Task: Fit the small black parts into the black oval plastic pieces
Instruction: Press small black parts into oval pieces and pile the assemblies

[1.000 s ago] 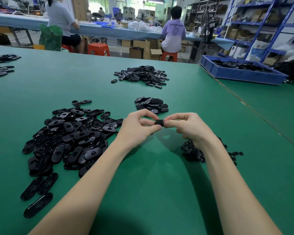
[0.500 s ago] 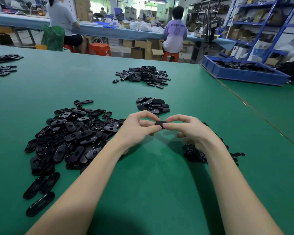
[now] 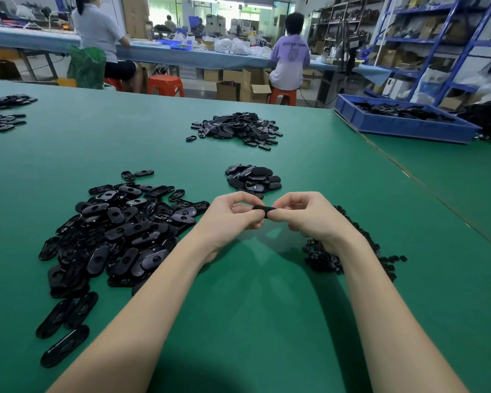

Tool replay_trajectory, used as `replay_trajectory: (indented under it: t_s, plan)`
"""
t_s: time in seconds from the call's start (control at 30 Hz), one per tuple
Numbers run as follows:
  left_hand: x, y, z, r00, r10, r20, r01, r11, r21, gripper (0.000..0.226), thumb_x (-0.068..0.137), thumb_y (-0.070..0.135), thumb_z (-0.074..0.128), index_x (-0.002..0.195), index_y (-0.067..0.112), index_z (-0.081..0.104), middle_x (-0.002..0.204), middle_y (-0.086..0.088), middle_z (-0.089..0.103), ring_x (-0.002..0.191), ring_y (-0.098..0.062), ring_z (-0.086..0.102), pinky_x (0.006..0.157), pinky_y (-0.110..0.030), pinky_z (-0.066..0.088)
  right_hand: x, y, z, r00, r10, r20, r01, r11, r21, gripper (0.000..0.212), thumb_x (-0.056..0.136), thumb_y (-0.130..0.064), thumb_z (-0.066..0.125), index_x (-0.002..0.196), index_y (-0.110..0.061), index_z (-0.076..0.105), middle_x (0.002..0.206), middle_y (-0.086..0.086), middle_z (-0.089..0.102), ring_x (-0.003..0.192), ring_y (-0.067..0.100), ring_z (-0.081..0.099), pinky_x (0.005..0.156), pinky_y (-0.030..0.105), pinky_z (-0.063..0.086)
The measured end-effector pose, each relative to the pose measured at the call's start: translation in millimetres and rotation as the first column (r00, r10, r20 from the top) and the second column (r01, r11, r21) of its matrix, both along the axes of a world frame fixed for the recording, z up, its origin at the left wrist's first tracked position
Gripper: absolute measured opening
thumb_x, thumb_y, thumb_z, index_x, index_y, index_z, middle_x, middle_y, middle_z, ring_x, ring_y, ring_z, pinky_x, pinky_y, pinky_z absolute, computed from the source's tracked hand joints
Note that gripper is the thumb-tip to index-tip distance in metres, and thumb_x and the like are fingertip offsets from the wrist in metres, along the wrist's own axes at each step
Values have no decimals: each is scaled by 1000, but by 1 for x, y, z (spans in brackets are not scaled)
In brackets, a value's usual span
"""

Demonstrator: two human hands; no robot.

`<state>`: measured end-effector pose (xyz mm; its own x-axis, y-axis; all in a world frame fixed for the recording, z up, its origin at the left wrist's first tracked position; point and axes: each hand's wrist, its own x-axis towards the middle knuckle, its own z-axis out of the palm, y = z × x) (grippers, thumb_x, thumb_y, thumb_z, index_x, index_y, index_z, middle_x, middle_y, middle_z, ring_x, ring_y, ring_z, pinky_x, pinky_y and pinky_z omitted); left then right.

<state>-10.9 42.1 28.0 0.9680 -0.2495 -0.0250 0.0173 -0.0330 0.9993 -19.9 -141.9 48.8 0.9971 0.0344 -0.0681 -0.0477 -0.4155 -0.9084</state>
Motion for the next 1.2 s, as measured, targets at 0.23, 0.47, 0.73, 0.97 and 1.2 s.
replay_trajectory:
  t_s: [0.23,0.47,0.73,0.97,1.2]
  plan:
    - [0,0,-1,999,-6,32,3,997,80,12,89,7,72,100,12,68,79,-3,76,72,-12,65,83,-22,53,3,-1,-5,1000,-18,11,18,1000,-8,15,80,-20,83,71,-22,71,57,-11,54,43,1,41,40,9,30]
    - [2,-4,-7,996,84,31,-87,986,139,9,87,8,73,93,15,70,72,-2,74,67,-15,62,79,-31,50,6,7,-14,996,-67,66,66,998,6,13,79,-16,83,78,-20,71,67,-5,63,57,7,51,53,16,37]
    - [4,-8,-10,981,180,79,-192,961,200,11,81,17,76,85,26,72,72,4,73,66,-13,62,75,-29,52,9,17,-23,988,-115,105,113,993,25,19,78,-16,82,76,-20,63,54,-17,57,50,2,47,51,16,37]
    - [4,-7,-11,984,155,88,-170,962,212,11,84,16,75,86,25,70,70,5,71,63,-11,60,69,-24,48,7,16,-24,989,-100,112,96,994,46,19,78,-14,81,76,-18,63,52,-16,54,44,0,44,46,12,34]
    - [6,10,-2,955,-30,293,-66,948,312,21,86,11,74,100,27,70,87,5,77,80,-9,70,77,-16,52,4,9,-19,990,-138,-39,144,955,260,13,84,-18,79,80,-24,68,65,-9,56,46,8,39,41,16,29]
